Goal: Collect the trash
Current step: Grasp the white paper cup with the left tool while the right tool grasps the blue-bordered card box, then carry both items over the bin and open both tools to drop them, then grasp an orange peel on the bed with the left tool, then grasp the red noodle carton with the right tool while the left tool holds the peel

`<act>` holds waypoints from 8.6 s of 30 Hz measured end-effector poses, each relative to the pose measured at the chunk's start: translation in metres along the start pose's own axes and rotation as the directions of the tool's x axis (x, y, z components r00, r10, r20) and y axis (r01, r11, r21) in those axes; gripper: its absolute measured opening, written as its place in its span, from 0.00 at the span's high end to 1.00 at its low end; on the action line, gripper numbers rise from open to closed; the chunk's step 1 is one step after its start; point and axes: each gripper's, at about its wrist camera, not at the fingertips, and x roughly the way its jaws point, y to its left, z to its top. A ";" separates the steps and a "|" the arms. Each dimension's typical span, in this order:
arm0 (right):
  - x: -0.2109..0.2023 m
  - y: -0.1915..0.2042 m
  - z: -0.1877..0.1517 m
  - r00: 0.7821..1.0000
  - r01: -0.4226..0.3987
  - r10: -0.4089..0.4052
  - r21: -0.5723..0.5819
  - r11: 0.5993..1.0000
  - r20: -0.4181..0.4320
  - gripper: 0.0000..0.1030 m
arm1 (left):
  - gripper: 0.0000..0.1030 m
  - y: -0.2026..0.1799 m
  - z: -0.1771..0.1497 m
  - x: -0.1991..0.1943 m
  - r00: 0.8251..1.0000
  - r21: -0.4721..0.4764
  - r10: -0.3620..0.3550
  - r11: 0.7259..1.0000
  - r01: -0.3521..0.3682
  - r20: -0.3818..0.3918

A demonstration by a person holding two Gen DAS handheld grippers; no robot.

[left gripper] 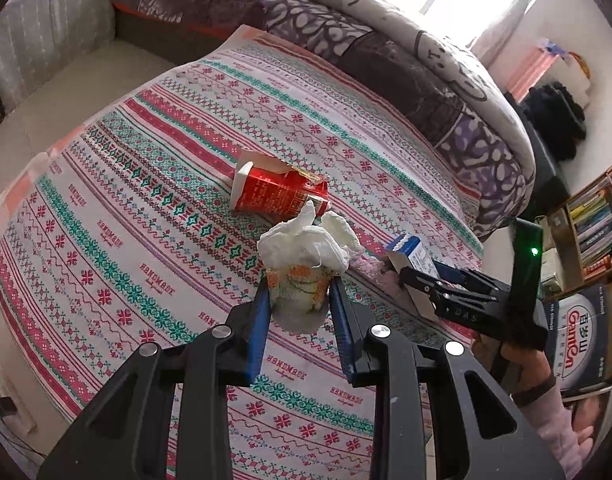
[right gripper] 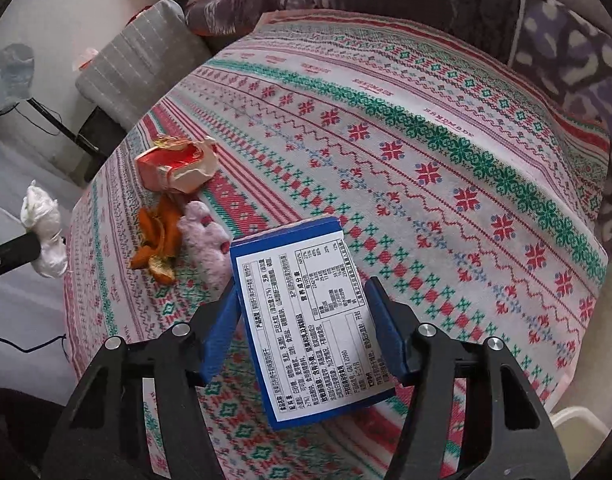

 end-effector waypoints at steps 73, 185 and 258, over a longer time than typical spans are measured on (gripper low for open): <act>-0.206 0.028 -0.128 0.657 0.421 -0.695 0.622 0.660 0.293 0.46 | 0.70 -0.143 -0.060 -0.045 0.929 0.305 0.009 0.943 -0.130 0.369; -0.178 -0.012 -0.125 0.730 0.430 -0.672 0.680 0.593 0.125 0.07 | 0.41 0.021 0.009 0.094 0.979 -0.139 0.120 0.980 -0.143 -0.164; 0.056 0.212 0.133 0.952 0.299 -0.258 -0.304 0.905 0.167 0.66 | 0.78 0.140 0.036 -0.069 0.985 -0.351 0.089 0.936 -0.031 0.151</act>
